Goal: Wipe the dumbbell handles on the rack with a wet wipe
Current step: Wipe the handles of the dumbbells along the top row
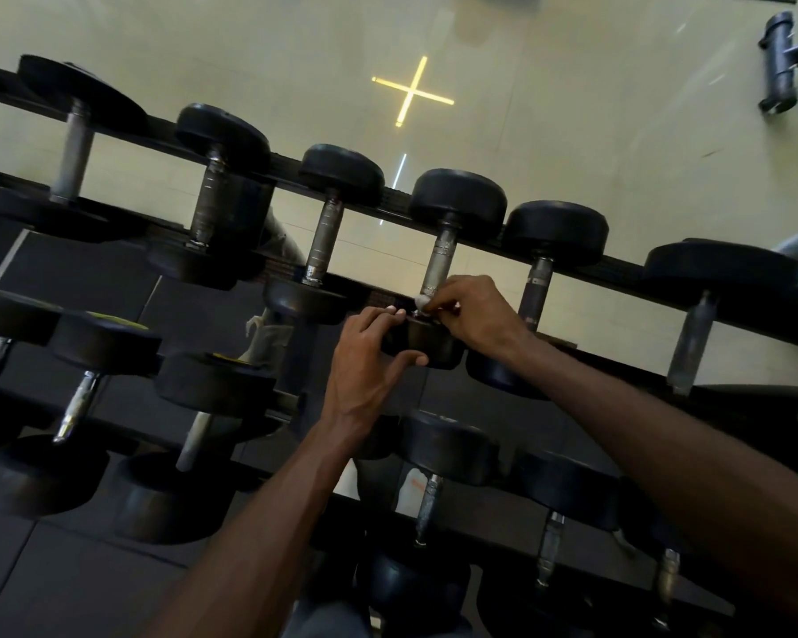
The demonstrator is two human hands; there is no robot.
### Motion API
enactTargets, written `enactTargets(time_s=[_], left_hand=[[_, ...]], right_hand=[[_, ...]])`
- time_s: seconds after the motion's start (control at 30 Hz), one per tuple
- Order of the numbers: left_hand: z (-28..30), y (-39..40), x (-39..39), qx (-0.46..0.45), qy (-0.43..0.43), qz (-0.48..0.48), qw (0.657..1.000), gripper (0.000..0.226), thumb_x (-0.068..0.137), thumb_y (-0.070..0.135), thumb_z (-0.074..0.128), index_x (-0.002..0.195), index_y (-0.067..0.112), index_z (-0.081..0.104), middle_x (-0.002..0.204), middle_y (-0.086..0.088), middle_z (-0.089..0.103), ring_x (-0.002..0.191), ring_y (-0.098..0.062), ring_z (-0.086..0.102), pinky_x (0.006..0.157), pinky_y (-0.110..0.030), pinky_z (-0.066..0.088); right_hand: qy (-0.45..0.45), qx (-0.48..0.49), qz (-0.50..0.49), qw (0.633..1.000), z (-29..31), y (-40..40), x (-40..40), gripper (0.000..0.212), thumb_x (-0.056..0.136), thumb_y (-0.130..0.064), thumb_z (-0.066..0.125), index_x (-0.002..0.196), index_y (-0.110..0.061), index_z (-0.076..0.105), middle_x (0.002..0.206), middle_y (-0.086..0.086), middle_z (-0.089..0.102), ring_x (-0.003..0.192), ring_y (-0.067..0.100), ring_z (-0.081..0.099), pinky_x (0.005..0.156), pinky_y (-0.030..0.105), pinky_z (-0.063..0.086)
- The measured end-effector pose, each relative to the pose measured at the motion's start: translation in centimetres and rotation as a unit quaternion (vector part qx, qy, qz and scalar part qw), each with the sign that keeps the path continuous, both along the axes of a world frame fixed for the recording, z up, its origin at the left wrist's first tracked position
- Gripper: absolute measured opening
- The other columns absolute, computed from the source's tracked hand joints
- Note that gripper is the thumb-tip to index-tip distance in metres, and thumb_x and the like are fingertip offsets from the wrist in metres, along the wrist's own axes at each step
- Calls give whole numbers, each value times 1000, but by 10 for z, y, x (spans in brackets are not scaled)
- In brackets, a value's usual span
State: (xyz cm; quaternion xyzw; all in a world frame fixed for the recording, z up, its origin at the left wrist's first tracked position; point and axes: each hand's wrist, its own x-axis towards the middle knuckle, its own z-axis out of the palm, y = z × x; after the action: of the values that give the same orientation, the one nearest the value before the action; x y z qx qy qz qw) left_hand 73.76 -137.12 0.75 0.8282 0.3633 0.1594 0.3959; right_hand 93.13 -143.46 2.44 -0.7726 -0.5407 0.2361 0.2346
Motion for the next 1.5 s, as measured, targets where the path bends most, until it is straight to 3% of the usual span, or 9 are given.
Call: enactTargets(time_s=[0.13,0.37,0.53,0.77,0.9,1.13,1.23,1.33,1.5], left_hand=[[-1,-1,1,3,6,5,1000,63,74,38,90,126,11,68,128,0,63,124,-20,55,104,-41,51],[0,-1,1,10,3,5,1000,62,74,38,90,126,11,69,128,0,63,122,-19,56,103,-37,50],[1,0,1,7,7,1,1000,63,73,36,91,126,11,68,127,0,63,123,-20,56,103,-40,51],[-1,0,0,4,-1,4,1000,63,75,38,90,128,12,68,129,0,63,125,-18,55,106,-39,49],[-1,-1,0,6,4,0,1000,64,75,36,90,129,11,67,131,0,62,126,-18,54,107,-37,48],[0,-2,0,8,1,2,1000,63,77,38,88,131,13,67,132,1,62,126,-16,53,106,-31,47],[1,-3,0,5,1,4,1000,63,77,38,88,130,12,68,131,2,62,126,-16,54,106,-31,47],[1,-2,1,3,4,1,1000,63,77,39,88,130,12,67,132,1,62,126,-17,54,106,-32,48],[1,-2,0,-1,6,2,1000,64,77,38,88,131,12,67,133,0,62,128,-17,54,107,-34,48]], right_hand=[[27,61,-125,990,-14,-12,-12,15,87,-7,75,98,-15,81,95,0,71,86,13,66,78,34,59],[-147,70,-88,983,-9,31,12,29,105,-26,51,113,-8,72,107,0,56,96,4,40,82,16,45],[-173,-32,235,956,0,14,7,23,103,-27,53,107,-12,70,98,-2,50,95,16,52,78,30,50],[-240,6,99,966,8,42,33,23,98,-7,56,116,-4,71,106,6,55,100,20,53,82,37,57],[-245,-22,228,942,-3,18,8,19,96,-13,61,112,-8,70,107,4,54,104,21,51,76,37,58],[-270,91,-106,953,-17,56,15,16,100,-12,61,105,-9,75,98,3,63,91,17,59,73,24,54],[-165,145,-276,936,-17,60,-2,11,95,-9,65,91,-7,75,94,3,67,83,12,60,68,17,49],[-2,200,-470,860,-14,68,-15,7,91,-11,72,91,-13,78,91,-1,73,80,9,65,72,14,52],[166,235,-600,747,-11,77,-19,10,87,-13,77,94,-19,80,91,-3,77,87,12,69,73,18,53]])
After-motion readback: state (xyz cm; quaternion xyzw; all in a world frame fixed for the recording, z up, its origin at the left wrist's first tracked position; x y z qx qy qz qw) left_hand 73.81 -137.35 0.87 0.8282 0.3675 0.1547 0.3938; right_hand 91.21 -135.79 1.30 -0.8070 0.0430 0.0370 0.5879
